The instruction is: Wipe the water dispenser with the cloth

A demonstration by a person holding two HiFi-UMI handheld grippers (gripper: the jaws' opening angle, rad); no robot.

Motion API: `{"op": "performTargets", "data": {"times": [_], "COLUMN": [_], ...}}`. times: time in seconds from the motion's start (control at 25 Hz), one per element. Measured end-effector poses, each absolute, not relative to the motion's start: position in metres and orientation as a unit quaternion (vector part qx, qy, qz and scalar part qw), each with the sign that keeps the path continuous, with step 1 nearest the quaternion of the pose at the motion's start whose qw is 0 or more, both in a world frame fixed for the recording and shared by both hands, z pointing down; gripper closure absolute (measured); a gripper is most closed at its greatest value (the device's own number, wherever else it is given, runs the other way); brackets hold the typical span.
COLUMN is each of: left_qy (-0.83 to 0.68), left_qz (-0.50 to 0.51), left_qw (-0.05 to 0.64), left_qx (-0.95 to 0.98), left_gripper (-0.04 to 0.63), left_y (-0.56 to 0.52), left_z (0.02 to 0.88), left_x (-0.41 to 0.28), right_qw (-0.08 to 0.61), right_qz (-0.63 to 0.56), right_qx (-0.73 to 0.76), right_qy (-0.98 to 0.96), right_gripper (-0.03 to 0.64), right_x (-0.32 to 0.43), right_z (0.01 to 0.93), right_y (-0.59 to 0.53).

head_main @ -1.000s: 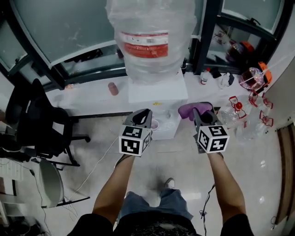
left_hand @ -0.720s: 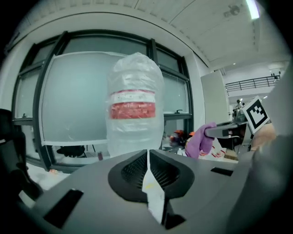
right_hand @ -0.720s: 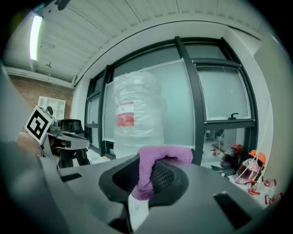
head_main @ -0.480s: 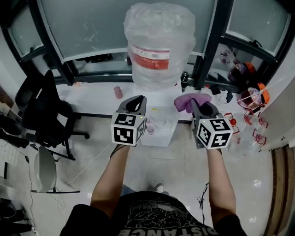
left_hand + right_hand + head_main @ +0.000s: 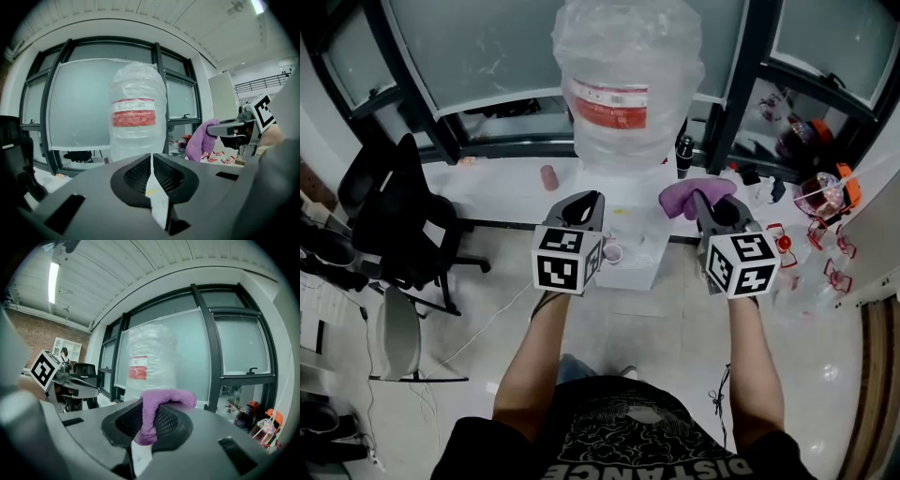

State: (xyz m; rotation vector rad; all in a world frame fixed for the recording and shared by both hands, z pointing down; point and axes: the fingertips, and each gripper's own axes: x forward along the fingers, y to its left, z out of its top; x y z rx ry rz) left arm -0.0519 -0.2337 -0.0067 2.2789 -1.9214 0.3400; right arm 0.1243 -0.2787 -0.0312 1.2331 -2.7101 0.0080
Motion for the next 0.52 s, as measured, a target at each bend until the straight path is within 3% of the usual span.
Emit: {"op": "performTargets", "data": {"times": [0.52], "left_qy": [-0.638], "left_qz": [0.123], "left_qw": [0.065], "left_qx": [0.758], "left_gripper": [0.558], "left_y": [-0.242], "left_z": [-0.007], "left_x": [-0.040], "right_qw": [0.076], "right_qz": [0.014], "right_qx": [0.416], "right_qy": [-0.906], "right_gripper": [0.571], "right_x": [0.135], "right_z": [-0.020], "right_y": [-0.290]}}
